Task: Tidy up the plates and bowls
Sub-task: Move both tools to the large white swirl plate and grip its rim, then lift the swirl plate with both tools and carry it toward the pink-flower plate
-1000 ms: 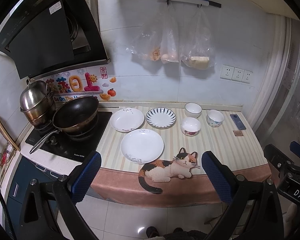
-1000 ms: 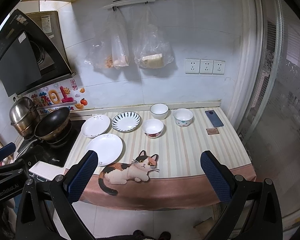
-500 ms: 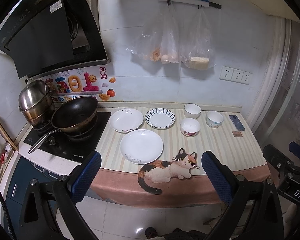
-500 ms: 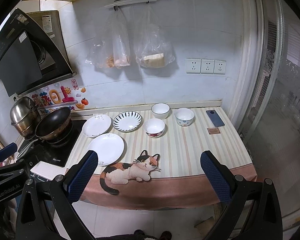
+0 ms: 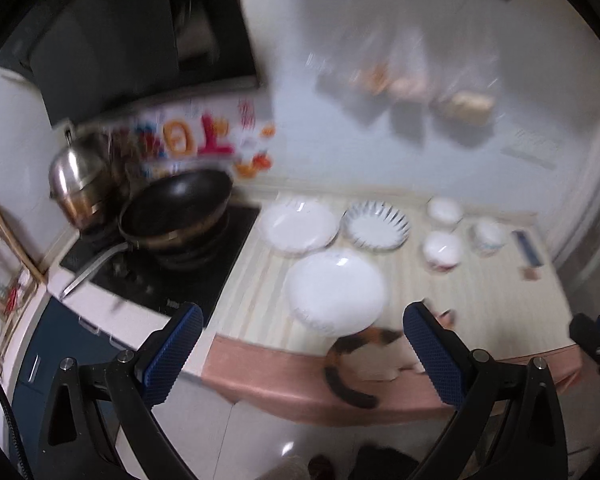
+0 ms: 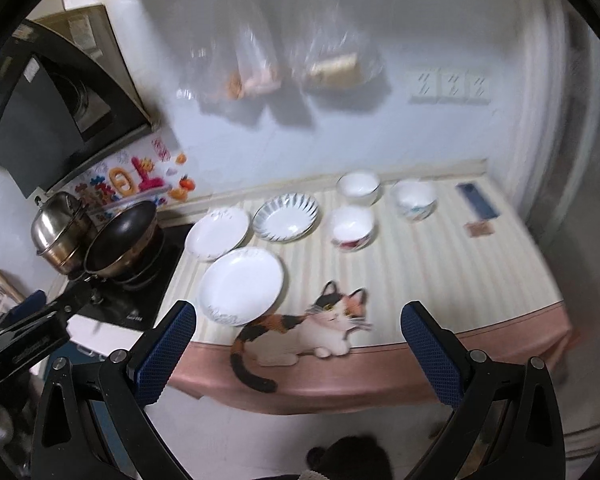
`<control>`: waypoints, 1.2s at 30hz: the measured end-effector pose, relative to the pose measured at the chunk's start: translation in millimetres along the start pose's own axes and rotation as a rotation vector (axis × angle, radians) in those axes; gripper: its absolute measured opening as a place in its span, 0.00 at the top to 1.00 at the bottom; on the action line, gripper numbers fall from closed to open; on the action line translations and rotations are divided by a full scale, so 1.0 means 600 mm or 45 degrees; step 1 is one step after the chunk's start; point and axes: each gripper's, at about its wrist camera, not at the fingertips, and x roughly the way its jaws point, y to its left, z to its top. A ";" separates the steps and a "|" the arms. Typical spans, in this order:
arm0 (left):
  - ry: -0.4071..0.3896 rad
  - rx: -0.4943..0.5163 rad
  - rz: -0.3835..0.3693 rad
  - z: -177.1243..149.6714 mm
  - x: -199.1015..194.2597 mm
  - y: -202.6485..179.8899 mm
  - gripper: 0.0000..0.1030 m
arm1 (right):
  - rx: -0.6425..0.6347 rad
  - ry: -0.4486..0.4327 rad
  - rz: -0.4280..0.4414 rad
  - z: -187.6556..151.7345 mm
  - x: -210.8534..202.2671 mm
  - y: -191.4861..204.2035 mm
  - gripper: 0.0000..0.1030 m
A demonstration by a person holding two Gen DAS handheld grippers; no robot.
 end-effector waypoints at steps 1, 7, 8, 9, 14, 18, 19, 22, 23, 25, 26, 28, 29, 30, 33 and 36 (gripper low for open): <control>0.048 -0.016 0.015 0.003 0.039 0.010 0.00 | 0.001 0.029 0.018 0.002 0.026 -0.001 0.00; 0.319 -0.078 0.062 -0.003 0.245 0.049 0.00 | -0.056 0.306 0.161 0.014 0.268 -0.001 0.00; 0.354 -0.094 0.070 -0.004 0.278 0.053 0.00 | -0.059 0.354 0.169 0.015 0.310 -0.002 0.00; 0.375 -0.103 0.074 -0.008 0.299 0.056 0.00 | -0.057 0.404 0.190 0.015 0.353 -0.003 0.00; 0.506 -0.105 0.087 -0.015 0.447 0.053 0.00 | -0.067 0.546 0.254 0.018 0.527 0.002 0.02; 0.610 -0.097 0.084 -0.026 0.543 0.051 0.06 | -0.053 0.607 0.314 0.023 0.642 0.003 0.17; 0.642 -0.108 0.062 -0.030 0.566 0.053 0.07 | -0.044 0.620 0.324 0.024 0.662 0.003 0.22; 0.714 -0.151 -0.021 -0.037 0.616 0.060 0.19 | -0.008 0.667 0.367 0.024 0.729 0.004 0.38; 0.733 -0.162 -0.042 -0.040 0.625 0.062 0.25 | 0.011 0.683 0.381 0.024 0.743 0.004 0.40; 0.748 -0.191 -0.094 -0.048 0.640 0.067 0.40 | 0.054 0.709 0.420 0.022 0.765 0.008 0.53; 0.752 -0.204 -0.115 -0.051 0.644 0.069 0.47 | 0.069 0.716 0.443 0.021 0.777 0.009 0.58; 0.696 -0.218 -0.155 -0.052 0.638 0.070 0.53 | 0.082 0.722 0.467 0.017 0.791 0.013 0.72; 0.688 -0.227 -0.191 -0.053 0.636 0.070 0.60 | 0.083 0.723 0.468 0.015 0.798 0.016 0.74; 0.694 -0.239 -0.211 -0.054 0.635 0.069 0.62 | 0.081 0.721 0.464 0.013 0.804 0.018 0.75; 0.679 -0.231 -0.179 -0.059 0.626 0.065 0.63 | 0.070 0.702 0.464 0.013 0.801 0.025 0.76; 0.669 -0.217 -0.180 -0.068 0.615 0.059 0.63 | 0.062 0.698 0.443 0.012 0.794 0.025 0.76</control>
